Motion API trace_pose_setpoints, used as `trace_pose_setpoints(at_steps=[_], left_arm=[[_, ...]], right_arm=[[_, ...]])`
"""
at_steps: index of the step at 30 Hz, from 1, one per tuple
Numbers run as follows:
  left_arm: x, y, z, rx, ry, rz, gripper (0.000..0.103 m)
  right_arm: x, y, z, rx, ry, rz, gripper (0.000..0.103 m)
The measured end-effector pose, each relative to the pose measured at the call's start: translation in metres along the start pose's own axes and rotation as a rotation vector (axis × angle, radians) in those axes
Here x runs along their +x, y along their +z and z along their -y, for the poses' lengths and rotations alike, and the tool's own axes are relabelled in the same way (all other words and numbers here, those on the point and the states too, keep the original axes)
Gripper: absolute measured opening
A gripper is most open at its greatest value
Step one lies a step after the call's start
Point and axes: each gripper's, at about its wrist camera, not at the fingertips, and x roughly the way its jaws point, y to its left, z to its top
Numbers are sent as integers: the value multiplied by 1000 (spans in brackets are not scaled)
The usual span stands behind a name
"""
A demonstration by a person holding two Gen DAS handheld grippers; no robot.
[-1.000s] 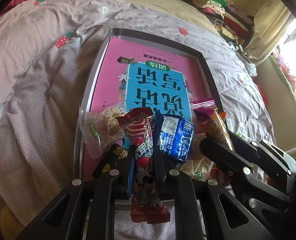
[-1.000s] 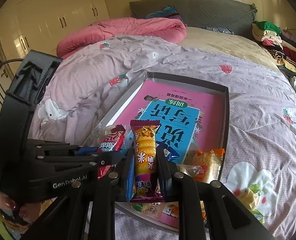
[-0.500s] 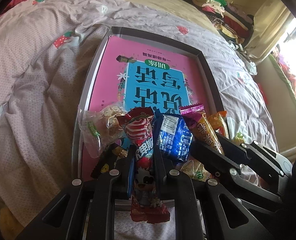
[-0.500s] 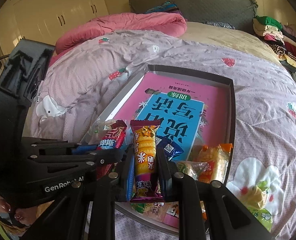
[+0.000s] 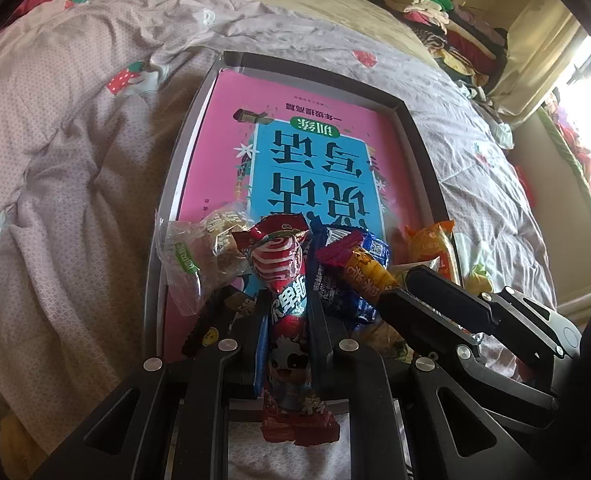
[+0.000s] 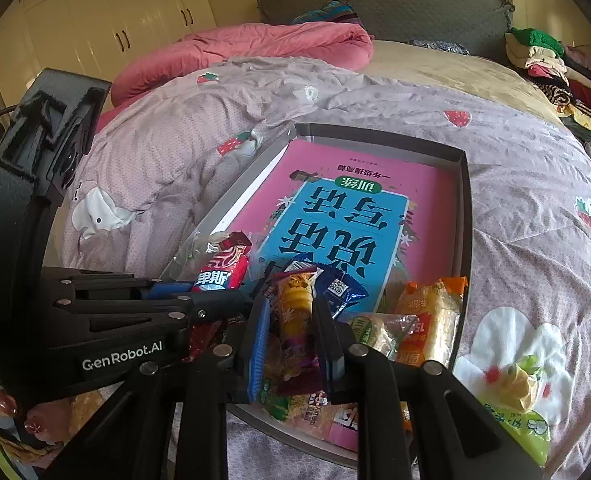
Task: Organize snacks
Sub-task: 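Lower both snacks onto the tray and open both tools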
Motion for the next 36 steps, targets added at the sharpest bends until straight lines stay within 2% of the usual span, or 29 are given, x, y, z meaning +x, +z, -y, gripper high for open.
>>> trace_pose_setpoints(at_steps=[9, 18, 32, 36], left_arm=[[-3, 1, 0, 4, -1, 12, 17], [-12, 2, 2, 15, -9, 42, 23], [-28, 2, 14, 37, -20, 77, 52], [-34, 2, 20, 52, -27, 89, 58]], right_arm=[[-8, -1, 9, 35, -6, 12, 32], [-17, -2, 15, 62, -21, 30, 39], [-40, -7, 33, 103, -43, 70, 47], [-49, -10, 40, 118, -58, 89, 49]])
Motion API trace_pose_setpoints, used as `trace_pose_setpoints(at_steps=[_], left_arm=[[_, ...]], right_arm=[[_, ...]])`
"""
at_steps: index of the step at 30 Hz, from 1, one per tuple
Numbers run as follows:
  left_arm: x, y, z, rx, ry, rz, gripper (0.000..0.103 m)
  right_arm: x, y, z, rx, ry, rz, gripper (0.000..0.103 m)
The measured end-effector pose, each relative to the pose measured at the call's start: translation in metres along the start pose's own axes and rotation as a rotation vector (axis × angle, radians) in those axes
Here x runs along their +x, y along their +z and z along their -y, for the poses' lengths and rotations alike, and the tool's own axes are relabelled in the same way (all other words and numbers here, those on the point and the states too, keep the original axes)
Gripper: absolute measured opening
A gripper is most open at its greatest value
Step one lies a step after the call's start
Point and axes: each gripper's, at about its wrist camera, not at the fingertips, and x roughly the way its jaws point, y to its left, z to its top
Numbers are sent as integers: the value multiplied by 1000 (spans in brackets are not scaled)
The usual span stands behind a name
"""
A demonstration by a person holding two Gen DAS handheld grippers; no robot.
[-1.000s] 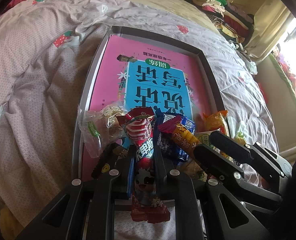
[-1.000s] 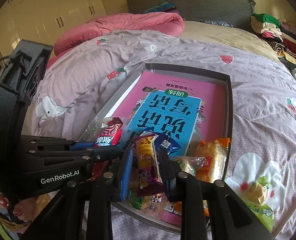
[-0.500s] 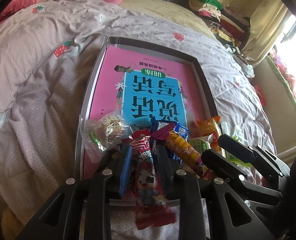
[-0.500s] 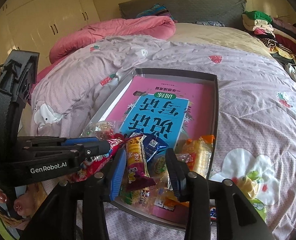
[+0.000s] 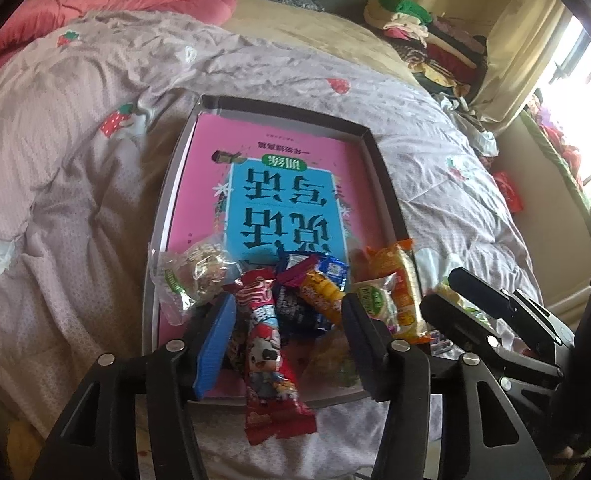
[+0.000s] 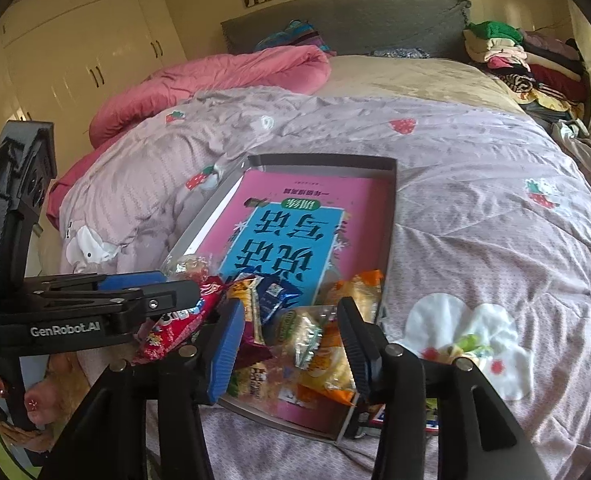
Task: Organize snacks
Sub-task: 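Lower both snacks onto the tray and open both tools, then move both tools back to the quilt and grasp the green packet with the right tool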
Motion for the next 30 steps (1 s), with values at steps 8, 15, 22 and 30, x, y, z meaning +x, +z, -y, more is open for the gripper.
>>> trace_pose_setpoints(at_steps=[8, 15, 22, 30], left_arm=[[-11, 1, 17, 34, -19, 16, 63], [-18, 1, 39, 66, -52, 23, 73], [-21, -1, 72, 132, -91, 9, 75], [-13, -7, 114, 215, -119, -34, 75]], right_arm=[[-21, 1, 26, 52, -33, 40, 52], [-41, -1, 53, 99, -57, 68, 57], [-66, -9, 92, 176, -96, 96, 59], [-83, -22, 123, 230, -116, 93, 62]])
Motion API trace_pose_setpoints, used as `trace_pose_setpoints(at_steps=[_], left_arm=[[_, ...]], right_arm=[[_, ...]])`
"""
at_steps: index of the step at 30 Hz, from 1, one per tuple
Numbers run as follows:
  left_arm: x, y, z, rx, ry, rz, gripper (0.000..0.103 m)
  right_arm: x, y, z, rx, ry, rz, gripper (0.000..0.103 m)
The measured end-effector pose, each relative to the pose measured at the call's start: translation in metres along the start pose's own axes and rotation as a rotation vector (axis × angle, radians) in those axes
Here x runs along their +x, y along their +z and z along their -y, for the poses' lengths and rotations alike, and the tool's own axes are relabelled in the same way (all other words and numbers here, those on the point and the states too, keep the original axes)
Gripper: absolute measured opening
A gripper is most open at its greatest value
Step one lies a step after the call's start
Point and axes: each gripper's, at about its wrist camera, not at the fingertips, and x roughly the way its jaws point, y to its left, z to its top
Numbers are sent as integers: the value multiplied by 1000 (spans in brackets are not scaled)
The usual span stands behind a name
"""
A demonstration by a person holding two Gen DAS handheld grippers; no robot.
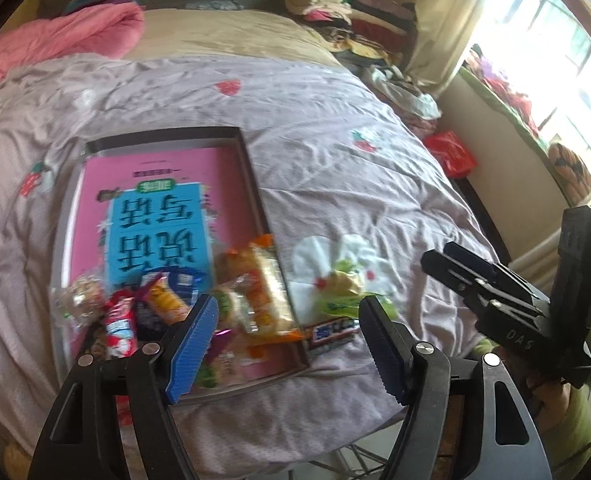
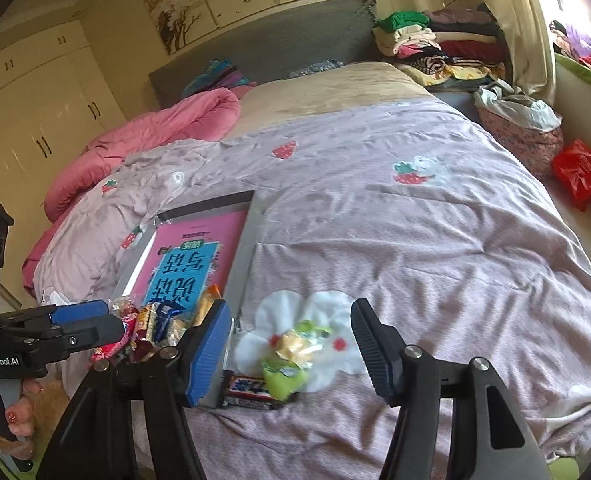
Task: Organize snacks
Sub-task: 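Move both tools back to the quilt and grasp the green packet with the right tool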
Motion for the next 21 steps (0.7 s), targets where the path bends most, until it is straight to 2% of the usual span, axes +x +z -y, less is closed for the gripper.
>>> trace_pose_setpoints(at_steps=[9, 15, 18, 21], left_arm=[[28, -16, 39, 151, -9, -108, 75], [54, -28, 59, 320, 18, -206, 74], [67, -29, 66, 392, -5, -253, 74], [80, -27, 70, 452, -16, -278, 69]], right_arm=[[4, -9, 23, 53, 5, -48, 62], [13, -13, 28, 59, 23, -95, 62], [20, -15, 30, 61, 43, -128, 62], [29, -19, 29, 45, 52, -167, 62]])
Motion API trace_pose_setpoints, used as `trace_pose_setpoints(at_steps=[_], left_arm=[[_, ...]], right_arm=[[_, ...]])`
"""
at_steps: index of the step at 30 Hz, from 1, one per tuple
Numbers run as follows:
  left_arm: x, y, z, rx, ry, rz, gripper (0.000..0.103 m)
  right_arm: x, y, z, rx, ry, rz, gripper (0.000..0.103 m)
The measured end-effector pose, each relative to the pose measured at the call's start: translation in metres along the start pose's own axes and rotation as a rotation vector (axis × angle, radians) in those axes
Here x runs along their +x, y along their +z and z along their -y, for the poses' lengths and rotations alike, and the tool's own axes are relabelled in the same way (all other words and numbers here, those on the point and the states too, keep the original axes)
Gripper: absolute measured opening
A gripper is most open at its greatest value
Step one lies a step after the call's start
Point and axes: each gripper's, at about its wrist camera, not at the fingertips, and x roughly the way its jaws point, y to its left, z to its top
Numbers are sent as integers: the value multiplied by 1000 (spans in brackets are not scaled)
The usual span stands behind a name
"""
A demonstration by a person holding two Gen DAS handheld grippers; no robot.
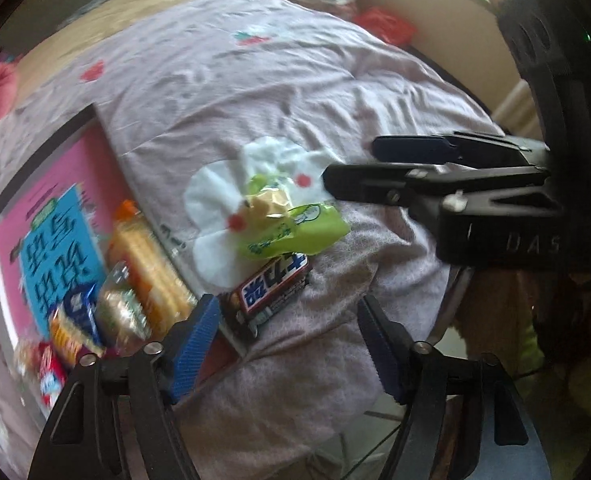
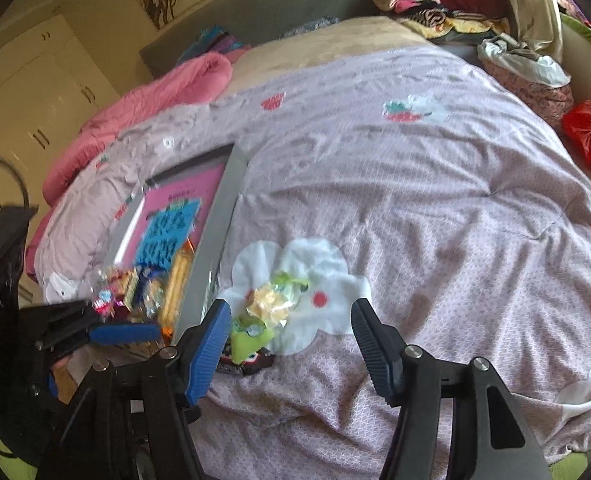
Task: Organize snacks
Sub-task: 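Move both tools back to the quilt and grasp the green packet with the right tool, then grasp the Snickers bar with the left tool while the right tool lifts the green packet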
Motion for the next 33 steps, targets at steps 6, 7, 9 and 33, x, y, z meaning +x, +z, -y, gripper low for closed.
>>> trace_pose_setpoints(at_steps=[6, 7, 9, 33], left_arm=[[20, 7, -3, 102, -57, -59, 56], [23, 9, -6, 104, -64, -65, 53], [27, 12, -9, 103, -75, -70, 50], [52, 19, -15, 109, -79, -78, 41]], right_arm=[[26, -2, 2, -21, 37, -82, 62], [30, -1, 2, -26, 44, -94, 62], [38, 0, 1, -44, 48, -104, 62], [71, 0, -2, -63, 60, -91, 34]])
